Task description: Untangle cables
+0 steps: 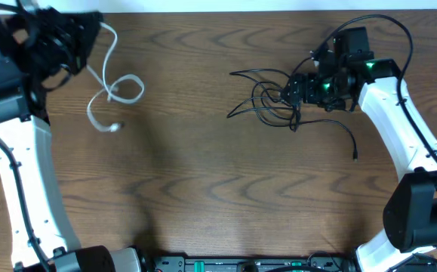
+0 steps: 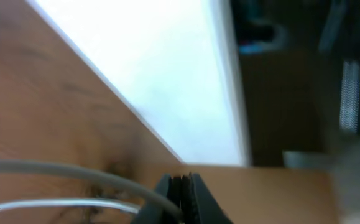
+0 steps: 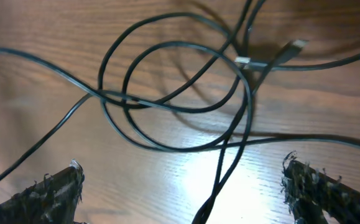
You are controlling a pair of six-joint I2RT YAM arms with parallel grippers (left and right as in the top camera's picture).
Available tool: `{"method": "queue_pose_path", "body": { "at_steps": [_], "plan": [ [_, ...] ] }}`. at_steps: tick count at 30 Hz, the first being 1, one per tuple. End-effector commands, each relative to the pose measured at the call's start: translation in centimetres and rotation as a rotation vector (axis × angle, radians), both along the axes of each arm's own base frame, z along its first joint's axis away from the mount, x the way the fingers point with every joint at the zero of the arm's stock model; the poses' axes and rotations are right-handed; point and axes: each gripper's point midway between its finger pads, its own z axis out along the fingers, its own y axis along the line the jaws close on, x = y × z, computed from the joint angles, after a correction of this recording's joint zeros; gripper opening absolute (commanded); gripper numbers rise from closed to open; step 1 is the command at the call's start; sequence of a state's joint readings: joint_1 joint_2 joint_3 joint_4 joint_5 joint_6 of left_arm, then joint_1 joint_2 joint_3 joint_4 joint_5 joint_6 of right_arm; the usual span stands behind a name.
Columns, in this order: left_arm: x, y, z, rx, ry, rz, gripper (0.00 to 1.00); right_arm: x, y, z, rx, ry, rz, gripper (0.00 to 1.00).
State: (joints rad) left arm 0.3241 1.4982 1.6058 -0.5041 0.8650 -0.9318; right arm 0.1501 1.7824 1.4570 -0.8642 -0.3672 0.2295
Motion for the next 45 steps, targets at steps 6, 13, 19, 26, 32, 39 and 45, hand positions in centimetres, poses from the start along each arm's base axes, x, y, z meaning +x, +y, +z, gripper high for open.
{"method": "queue_pose_path", "body": {
  "at_steps": [6,13,19,26,32,39,45],
  "plan": [
    [1.7,2.4,-2.6,0.365,0.003,0.122,0.07,-1.0,0.9,0.1,-0.023,-0.004,0.071,0.99],
    [3.2,2.2,3.5,0.443,-0.226,0.142,0.07,-4.4,2.8,-0.7,-0.080,0.024,0.316,0.99],
    [4.2,0.9,5.1,0.508,-0.306,0.170,0.07,-3.0,1.7,-0.9,-0.122,0.052,0.096,0.99],
    [5.2,-0.7,3.7,0.684,-0.319,0.130,0.08,-1.9,0.2,-1.1,-0.190,0.037,-0.017,0.99],
    [6.3,-1.3,1.3,0.659,-0.263,0.097,0.08,-1.7,0.4,-1.0,-0.185,0.027,-0.013,0.99],
    [7.7,-1.0,3.2,0.643,-0.349,0.147,0.07,-0.9,0.6,-0.7,-0.175,-0.010,-0.017,0.99],
    [10.9,-0.3,3.1,0.631,-0.393,0.138,0.08,0.0,0.8,-0.3,-0.161,-0.046,-0.027,0.99]
  ]
}}
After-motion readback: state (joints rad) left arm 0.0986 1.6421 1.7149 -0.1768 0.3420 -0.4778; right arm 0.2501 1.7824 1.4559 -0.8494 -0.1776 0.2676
